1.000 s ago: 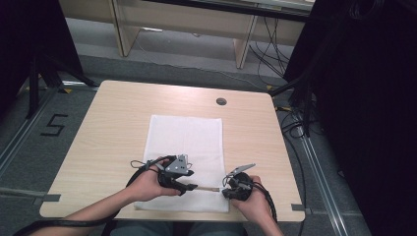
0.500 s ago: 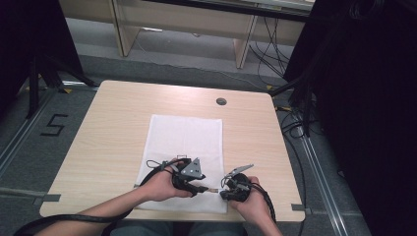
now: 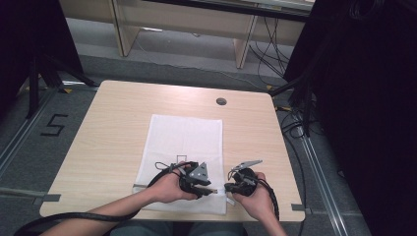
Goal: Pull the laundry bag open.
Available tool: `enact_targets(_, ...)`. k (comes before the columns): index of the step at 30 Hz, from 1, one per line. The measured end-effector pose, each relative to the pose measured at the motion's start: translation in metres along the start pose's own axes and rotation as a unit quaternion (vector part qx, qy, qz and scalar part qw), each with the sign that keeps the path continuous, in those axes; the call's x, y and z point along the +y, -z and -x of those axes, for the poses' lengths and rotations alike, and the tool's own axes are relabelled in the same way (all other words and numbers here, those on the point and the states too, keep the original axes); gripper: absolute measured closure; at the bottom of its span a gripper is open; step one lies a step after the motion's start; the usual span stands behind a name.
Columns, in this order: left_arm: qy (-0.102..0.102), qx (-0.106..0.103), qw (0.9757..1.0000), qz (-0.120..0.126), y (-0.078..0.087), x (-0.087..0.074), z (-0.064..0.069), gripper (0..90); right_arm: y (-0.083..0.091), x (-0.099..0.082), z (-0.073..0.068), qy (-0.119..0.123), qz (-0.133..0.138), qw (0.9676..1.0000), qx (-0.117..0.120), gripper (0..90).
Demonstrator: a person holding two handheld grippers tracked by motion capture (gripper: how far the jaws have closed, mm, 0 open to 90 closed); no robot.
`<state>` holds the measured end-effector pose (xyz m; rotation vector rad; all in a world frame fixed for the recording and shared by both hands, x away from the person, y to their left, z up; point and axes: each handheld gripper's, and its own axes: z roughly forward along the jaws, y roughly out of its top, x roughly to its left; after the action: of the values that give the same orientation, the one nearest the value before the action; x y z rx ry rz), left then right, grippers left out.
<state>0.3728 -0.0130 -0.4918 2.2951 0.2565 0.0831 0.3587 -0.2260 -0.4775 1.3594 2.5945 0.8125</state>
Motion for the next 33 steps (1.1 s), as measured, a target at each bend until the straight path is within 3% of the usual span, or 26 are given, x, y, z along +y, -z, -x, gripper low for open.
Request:
enact_targets(2,0.001,0.0,1.0,0.0,-0.001,0.0,0.0,66.4,0.0,-0.001,-0.001,-0.012,-0.014,0.9998,-0.002,89.1)
enact_targets(5,-0.01,0.0,0.9999,-0.006,-0.004,0.002,-0.001,67.0,-0.004,-0.001,-0.002,0.003,-0.016,0.9999,0.004,89.1)
enact_targets(9,-0.005,-0.006,0.9999,-0.011,-0.008,0.004,0.001,68.2,-0.006,-0.002,-0.004,0.009,-0.017,0.9998,0.005,89.3)
enact_targets(10,-0.014,-0.003,0.9998,-0.012,-0.009,0.005,0.0,68.4,-0.005,-0.002,-0.005,0.008,-0.02,0.9997,0.006,89.3)
enact_targets(11,-0.005,-0.006,0.9999,-0.012,-0.01,0.005,0.001,68.4,-0.006,-0.002,-0.005,0.006,-0.02,0.9998,0.006,89.3)
enact_targets(17,-0.012,-0.008,0.9997,-0.018,-0.016,0.004,0.002,70.8,-0.005,-0.002,-0.007,-0.007,-0.028,0.9996,0.005,89.4)
enact_targets(18,-0.004,-0.009,0.9998,-0.019,-0.018,0.004,0.003,70.8,-0.005,-0.002,-0.007,-0.006,-0.028,0.9996,0.005,89.4)
enact_targets(20,-0.014,-0.011,0.9996,-0.02,-0.019,0.004,0.003,71.7,-0.005,-0.002,-0.007,-0.006,-0.029,0.9995,0.006,89.4)
enact_targets(33,0.002,-0.008,0.9994,-0.034,-0.022,0.009,0.001,81.1,-0.006,-0.002,-0.006,-0.004,-0.025,0.9996,0.009,89.3)
